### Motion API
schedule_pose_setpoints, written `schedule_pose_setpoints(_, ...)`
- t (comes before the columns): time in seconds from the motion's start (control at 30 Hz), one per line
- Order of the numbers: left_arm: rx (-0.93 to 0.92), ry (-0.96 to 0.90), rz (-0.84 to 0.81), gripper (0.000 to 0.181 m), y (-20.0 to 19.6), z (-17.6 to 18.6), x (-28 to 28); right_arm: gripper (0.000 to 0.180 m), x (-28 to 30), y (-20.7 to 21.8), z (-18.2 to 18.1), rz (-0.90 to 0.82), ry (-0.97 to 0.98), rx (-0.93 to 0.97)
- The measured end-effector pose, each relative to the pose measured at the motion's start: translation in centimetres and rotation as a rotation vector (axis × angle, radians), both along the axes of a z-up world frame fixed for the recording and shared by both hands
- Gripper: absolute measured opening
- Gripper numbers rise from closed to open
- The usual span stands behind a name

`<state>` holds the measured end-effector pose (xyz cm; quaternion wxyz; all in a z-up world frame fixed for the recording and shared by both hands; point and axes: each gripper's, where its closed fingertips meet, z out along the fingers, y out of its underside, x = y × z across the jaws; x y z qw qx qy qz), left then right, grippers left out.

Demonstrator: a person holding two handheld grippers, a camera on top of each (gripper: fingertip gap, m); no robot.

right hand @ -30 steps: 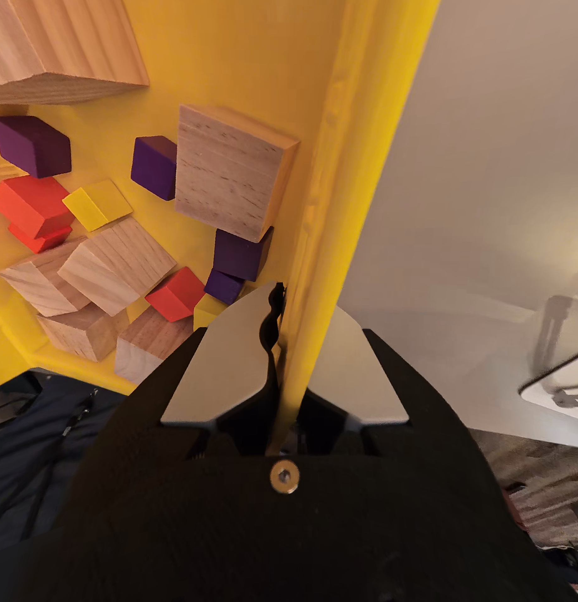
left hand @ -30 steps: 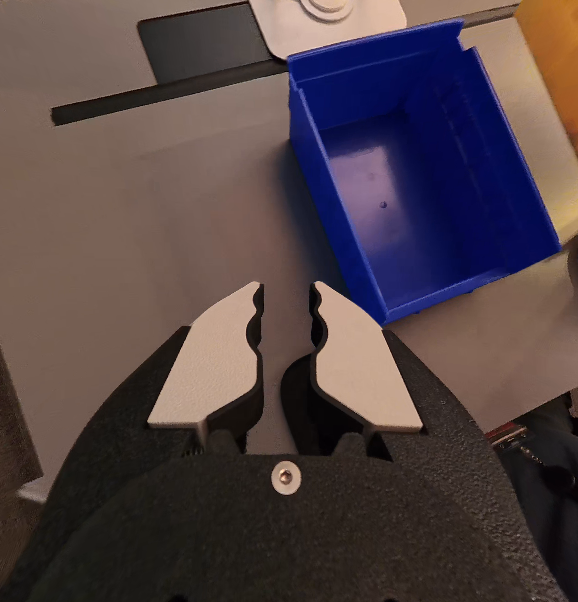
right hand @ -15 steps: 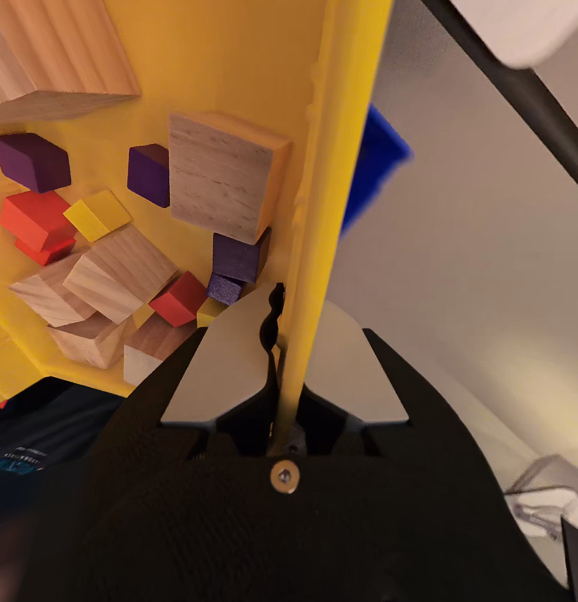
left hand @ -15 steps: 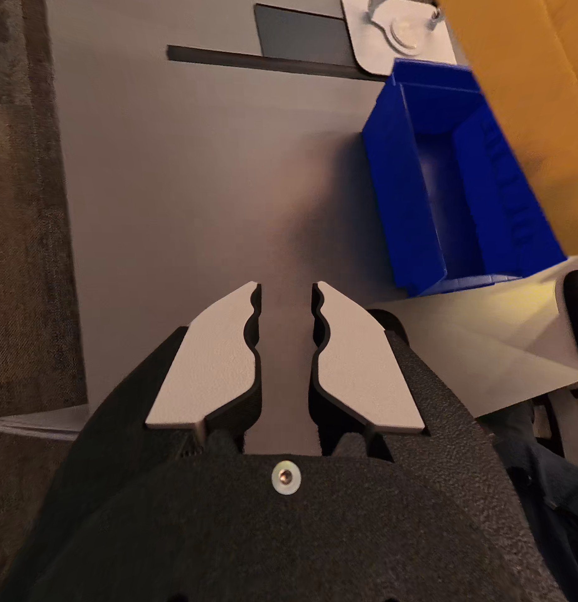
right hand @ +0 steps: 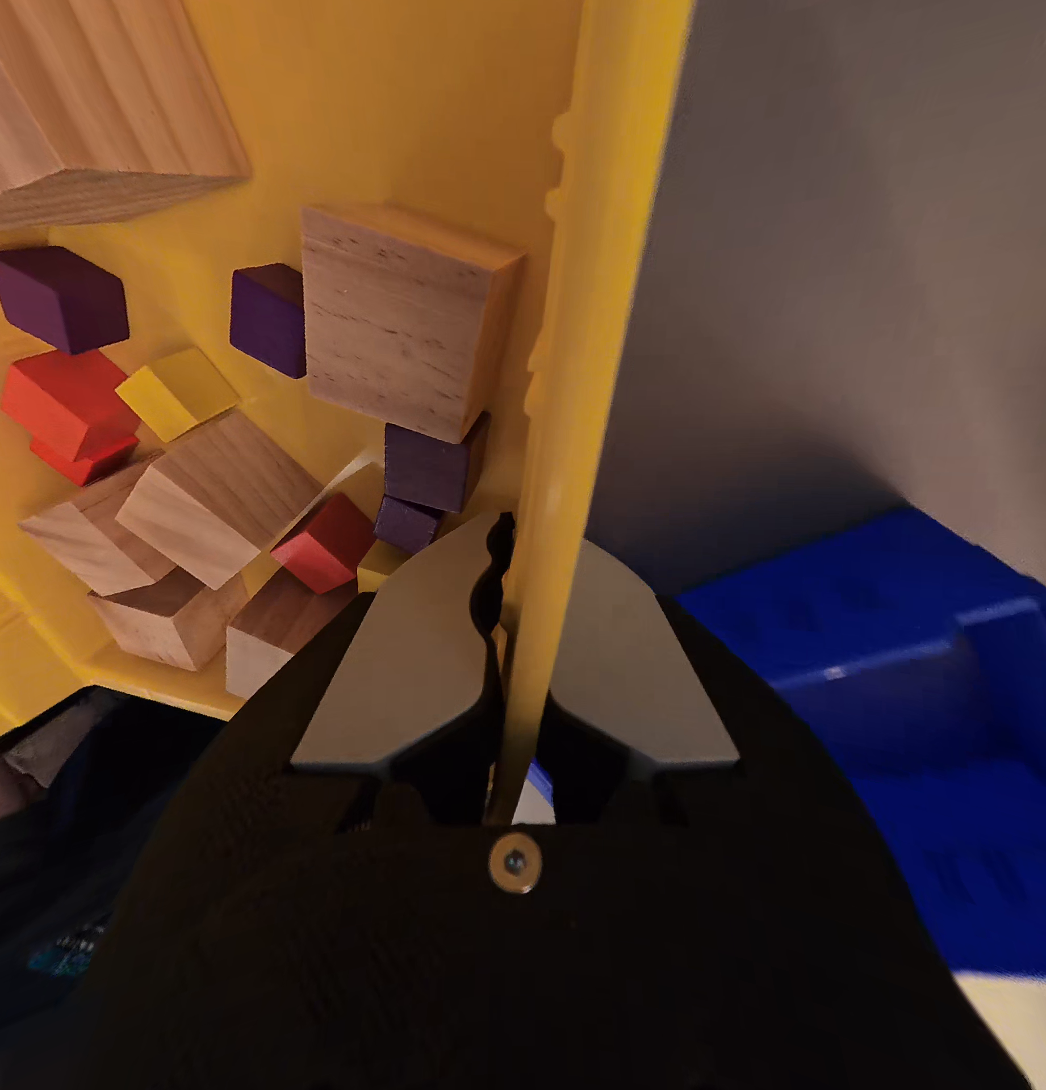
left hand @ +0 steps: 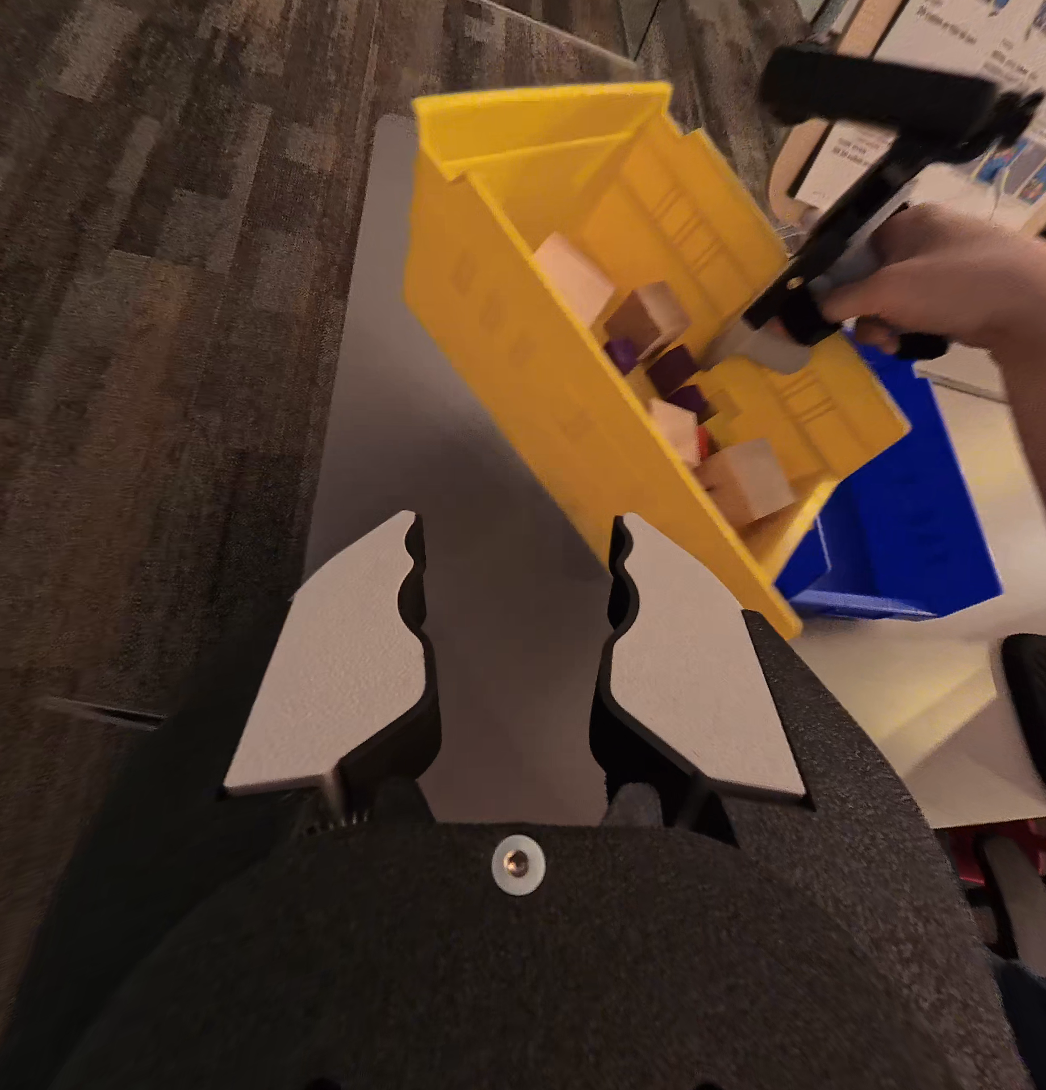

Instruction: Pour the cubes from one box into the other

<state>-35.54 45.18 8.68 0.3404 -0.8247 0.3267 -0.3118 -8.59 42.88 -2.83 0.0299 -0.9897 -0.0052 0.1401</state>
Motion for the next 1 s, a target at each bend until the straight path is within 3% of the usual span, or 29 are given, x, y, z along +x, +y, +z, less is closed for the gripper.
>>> schedule_pose_setpoints(0.2,0.045,0.011,0.110,0.080,1.4,-4.2,1.5,0.004,-2.4,0.9,-6.2,-0.024,-0.007,-0.063)
schedule_pose_setpoints(0.43,-0.082,0.071,0.117,0.069,1.0,-11.2,5.7,0.006,-2.5,-0.2,-10.2,-0.100,-0.004,-0.099)
schedule_pose_setpoints(0.6,-0.105,0.194,0.128,0.059,1.1,-15.6,6.5,0.021,-2.0,1.5,-8.3,-0.164,-0.019,0.101)
schedule_pose_setpoints(0.67,-0.113,0.236,0.127,0.054,1.2,-16.6,6.3,0.023,-0.7,2.4,-4.9,-0.147,-0.068,0.269)
schedule_pose_setpoints(0.73,-0.115,0.273,0.122,0.047,1.4,-17.0,6.2,0.040,1.4,1.7,-0.4,-0.117,-0.160,0.434)
schedule_pose_setpoints(0.8,-0.147,0.289,0.089,0.034,1.2,-17.3,6.6,0.048,4.7,-1.2,4.0,-0.121,-0.293,0.594)
schedule_pose_setpoints(0.87,-0.190,0.350,0.033,0.025,0.9,-18.1,6.9,0.069,10.2,-6.9,5.5,-0.182,-0.479,0.595)
schedule_pose_setpoints(0.93,-0.182,0.441,0.002,0.022,1.5,-18.7,6.9,0.080,16.0,-13.2,4.3,-0.336,-0.543,0.509)
schedule_pose_setpoints(1.0,-0.143,0.536,-0.013,0.015,2.6,-18.8,6.7,0.082,18.8,-18.1,0.9,-0.521,-0.374,0.375)
